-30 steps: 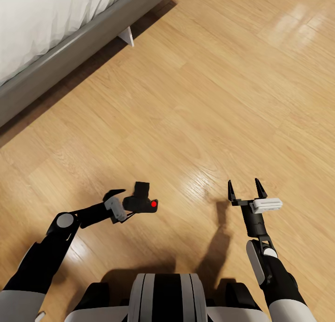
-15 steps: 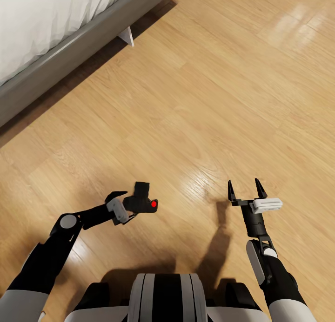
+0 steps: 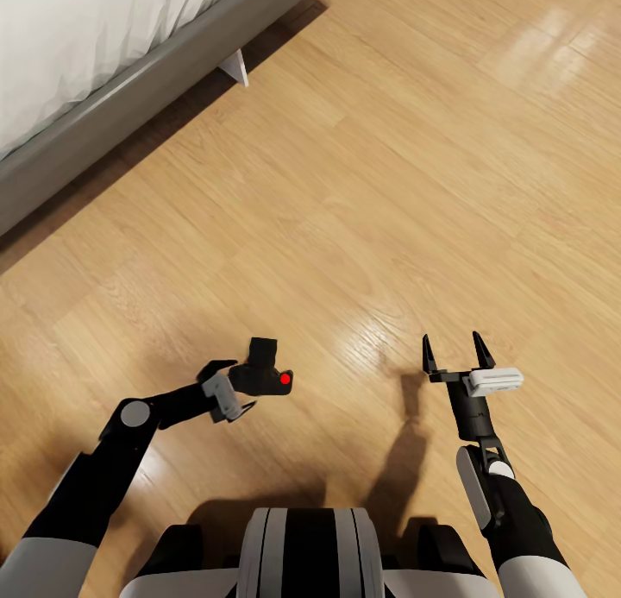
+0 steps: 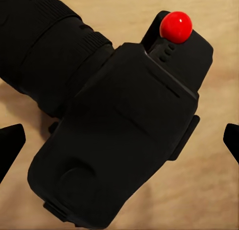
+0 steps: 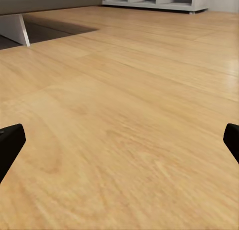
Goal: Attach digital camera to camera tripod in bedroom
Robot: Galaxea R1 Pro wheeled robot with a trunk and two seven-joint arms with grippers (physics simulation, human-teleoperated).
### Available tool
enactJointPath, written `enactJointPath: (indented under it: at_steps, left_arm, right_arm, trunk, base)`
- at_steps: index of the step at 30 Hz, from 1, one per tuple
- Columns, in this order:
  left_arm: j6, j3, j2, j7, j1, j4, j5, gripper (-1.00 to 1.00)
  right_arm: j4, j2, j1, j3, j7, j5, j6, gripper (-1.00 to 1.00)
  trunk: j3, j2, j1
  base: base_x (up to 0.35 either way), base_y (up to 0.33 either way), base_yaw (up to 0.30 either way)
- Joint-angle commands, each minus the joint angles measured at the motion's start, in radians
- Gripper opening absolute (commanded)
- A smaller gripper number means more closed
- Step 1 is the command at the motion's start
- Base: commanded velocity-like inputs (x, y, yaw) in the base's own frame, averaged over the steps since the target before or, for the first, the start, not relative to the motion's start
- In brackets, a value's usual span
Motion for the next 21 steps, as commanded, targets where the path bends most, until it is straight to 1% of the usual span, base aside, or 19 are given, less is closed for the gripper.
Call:
enactJointPath:
  at_steps: [1, 11, 21]
  left_arm:
    - [0.002, -0.001, -0.001, -0.002, 0.000, 0.000, -0.008, 1.00]
    - [-0.007, -0.001, -0.009, -0.002, 0.000, 0.010, -0.019, 1.00]
    - [-0.012, 0.000, -0.008, -0.001, 0.000, 0.023, -0.022, 1.00]
  right_arm:
    - [0.001, 0.000, 0.000, -0.001, 0.010, -0.010, -0.001, 1.00]
    - [0.001, 0.000, -0.001, -0.001, 0.010, -0.010, -0.001, 1.00]
    - [0.001, 0.000, -0.001, -0.001, 0.010, -0.010, -0.001, 1.00]
  trunk:
    - [0.000, 0.000, 0.000]
    - [0.000, 0.000, 0.000]
    - [0.000, 0.000, 0.000]
  base:
    - [0.000, 0.000, 0.000]
    - [0.000, 0.000, 0.000]
    - [0.000, 0.000, 0.000]
